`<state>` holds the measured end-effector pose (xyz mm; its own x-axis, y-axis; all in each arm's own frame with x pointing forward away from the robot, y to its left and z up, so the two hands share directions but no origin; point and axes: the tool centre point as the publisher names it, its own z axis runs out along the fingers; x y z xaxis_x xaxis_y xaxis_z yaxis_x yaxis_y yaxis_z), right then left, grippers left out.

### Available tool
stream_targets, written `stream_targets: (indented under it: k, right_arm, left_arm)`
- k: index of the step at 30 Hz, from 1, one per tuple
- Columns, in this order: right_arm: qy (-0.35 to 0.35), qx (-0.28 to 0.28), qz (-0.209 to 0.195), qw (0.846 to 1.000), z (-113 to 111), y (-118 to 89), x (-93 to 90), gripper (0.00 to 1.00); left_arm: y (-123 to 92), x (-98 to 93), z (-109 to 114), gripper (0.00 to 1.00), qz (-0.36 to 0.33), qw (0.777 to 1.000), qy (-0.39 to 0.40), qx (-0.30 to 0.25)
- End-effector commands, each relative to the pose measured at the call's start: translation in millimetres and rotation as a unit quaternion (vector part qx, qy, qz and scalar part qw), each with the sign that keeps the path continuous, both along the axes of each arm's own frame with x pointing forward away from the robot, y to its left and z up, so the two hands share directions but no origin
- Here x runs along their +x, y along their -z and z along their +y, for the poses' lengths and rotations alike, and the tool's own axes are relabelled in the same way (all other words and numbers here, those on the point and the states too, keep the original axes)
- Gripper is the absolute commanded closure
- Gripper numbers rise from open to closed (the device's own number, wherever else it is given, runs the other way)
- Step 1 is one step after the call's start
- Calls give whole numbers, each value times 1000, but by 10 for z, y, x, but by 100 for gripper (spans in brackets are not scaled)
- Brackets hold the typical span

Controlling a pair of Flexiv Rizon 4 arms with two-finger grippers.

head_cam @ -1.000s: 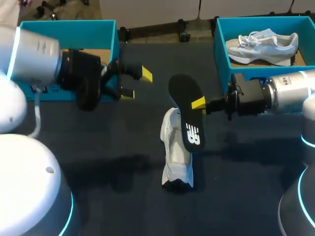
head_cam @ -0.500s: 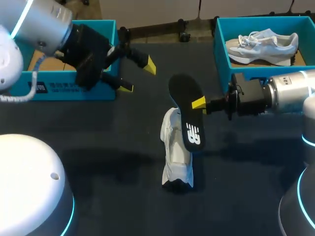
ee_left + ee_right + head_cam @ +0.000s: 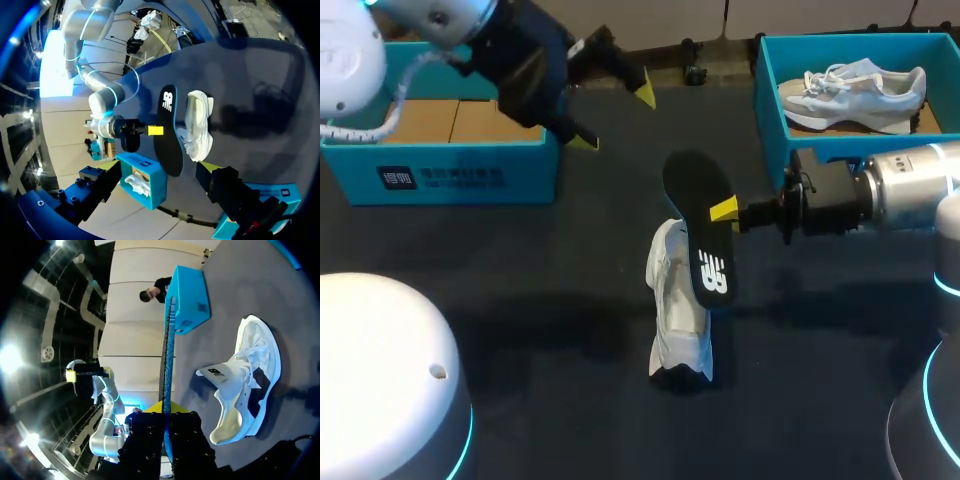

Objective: Take the shoe out of the shoebox, open the shoe tongue, remove and reinsert the insole, then place the shoe into the shoebox

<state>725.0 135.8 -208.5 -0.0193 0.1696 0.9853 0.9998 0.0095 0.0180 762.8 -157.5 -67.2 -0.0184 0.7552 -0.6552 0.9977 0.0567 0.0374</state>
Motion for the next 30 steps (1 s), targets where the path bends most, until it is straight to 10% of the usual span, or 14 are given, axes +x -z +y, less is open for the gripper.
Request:
stream_targets:
  k: [1,30]
  right_arm:
    - [0,-1,0,1000,17,10,-1,100]
    - [0,-1,0,1000,17,10,-1,100]
  left_arm:
    - [14,36,-67,0,8,998,-9,57]
    - [276,299,-716,0,89,951,-13,296]
